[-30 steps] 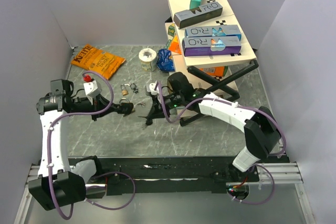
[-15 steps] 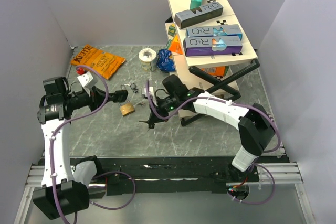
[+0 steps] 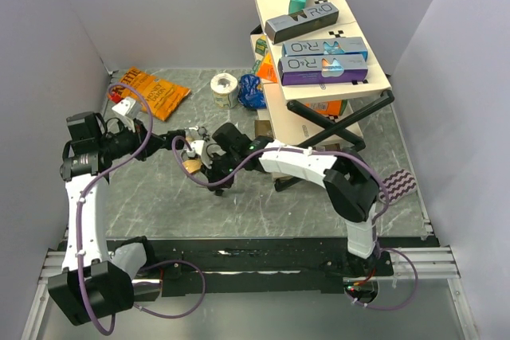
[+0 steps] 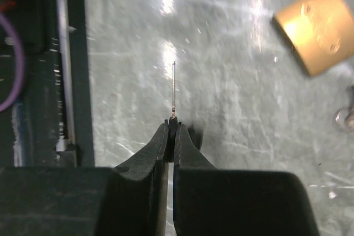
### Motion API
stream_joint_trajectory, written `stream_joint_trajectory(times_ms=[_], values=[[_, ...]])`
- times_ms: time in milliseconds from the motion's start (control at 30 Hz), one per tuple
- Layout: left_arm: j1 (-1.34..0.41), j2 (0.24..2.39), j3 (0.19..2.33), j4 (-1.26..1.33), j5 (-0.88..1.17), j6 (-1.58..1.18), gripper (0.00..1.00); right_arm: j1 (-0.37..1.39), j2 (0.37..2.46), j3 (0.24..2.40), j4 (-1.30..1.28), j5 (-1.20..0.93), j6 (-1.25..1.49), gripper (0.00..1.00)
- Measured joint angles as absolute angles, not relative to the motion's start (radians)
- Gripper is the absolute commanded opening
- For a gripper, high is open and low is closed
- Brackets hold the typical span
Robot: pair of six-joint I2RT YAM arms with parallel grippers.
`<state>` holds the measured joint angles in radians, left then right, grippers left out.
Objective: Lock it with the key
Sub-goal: Place the key at the center of the board.
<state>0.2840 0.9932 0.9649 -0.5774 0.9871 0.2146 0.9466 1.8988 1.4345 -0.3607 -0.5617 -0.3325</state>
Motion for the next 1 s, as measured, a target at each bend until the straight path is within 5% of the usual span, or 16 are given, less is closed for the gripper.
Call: stream_joint_trajectory(times_ms=[300, 600, 833, 1000], values=[[0.292, 1.007, 0.965, -0.58, 0.913, 0.207, 0.01, 0.941, 1.969, 1.444, -0.424, -0.5, -0.315, 0.0], [0.293, 1.078, 0.965, -0.649, 0.87, 0.273, 0.01, 0.916, 2.025, 1.492, -0.467, -0.447, -0.315, 0.13], [0.293, 1.118, 0.965, -0.757, 0.865, 0.415, 0.01, 0.903, 2.034, 1.504, -0.474, -0.429, -0.311, 0.59], [0.293, 1.13, 0.965, -0.844, 0.863, 0.545, 0.01, 0.902, 2.033, 1.504, -0.469, -0.431, -0.311, 0.72]])
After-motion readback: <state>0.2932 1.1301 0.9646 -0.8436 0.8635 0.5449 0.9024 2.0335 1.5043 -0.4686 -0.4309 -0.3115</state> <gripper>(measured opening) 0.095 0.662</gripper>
